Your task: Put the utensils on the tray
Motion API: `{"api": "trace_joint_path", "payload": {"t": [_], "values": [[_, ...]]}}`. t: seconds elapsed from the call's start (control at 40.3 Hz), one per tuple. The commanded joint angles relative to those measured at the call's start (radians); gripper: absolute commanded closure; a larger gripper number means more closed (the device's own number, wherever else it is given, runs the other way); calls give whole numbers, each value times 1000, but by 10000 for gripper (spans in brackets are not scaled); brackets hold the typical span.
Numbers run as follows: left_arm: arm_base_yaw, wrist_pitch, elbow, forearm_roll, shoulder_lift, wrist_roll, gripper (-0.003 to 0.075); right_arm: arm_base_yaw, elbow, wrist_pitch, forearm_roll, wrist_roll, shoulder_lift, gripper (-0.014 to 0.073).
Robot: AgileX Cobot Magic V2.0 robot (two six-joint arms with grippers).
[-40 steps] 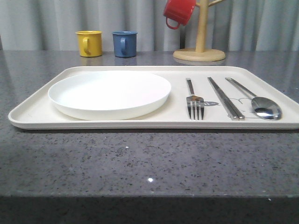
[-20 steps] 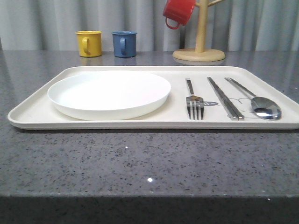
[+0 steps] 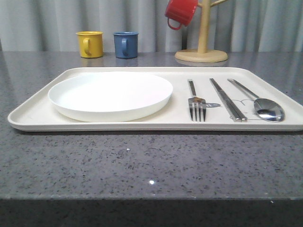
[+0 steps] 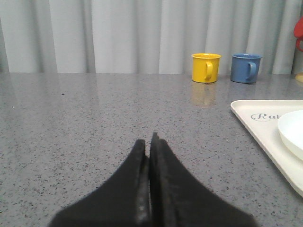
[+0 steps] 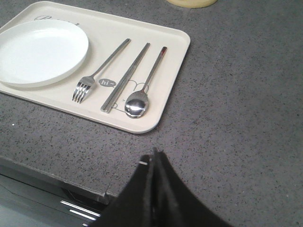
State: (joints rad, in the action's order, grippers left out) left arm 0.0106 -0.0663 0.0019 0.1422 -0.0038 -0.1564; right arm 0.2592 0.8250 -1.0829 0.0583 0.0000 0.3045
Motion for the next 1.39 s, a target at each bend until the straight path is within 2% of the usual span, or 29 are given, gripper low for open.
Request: {"api": "trace_joint_path", "payload": {"t": [0.0, 0.297, 0.446, 0.595, 0.768, 1.363], "values": [[-8, 61, 19, -4, -21, 11, 740, -6, 20, 69, -4, -10, 13, 660], [-25, 66, 19, -34, -21, 14, 740, -6, 20, 69, -4, -10, 13, 660], [-25, 66, 19, -107, -21, 116, 740, -6, 20, 69, -4, -10, 13, 660], [-25, 80, 19, -109, -21, 116, 740, -6, 20, 69, -4, -10, 13, 660], [-25, 162, 19, -107, -21, 116, 740, -6, 20, 69, -4, -10, 13, 660], [-48, 153, 19, -105, -21, 102, 740, -6, 20, 69, -4, -10, 13, 660]]}}
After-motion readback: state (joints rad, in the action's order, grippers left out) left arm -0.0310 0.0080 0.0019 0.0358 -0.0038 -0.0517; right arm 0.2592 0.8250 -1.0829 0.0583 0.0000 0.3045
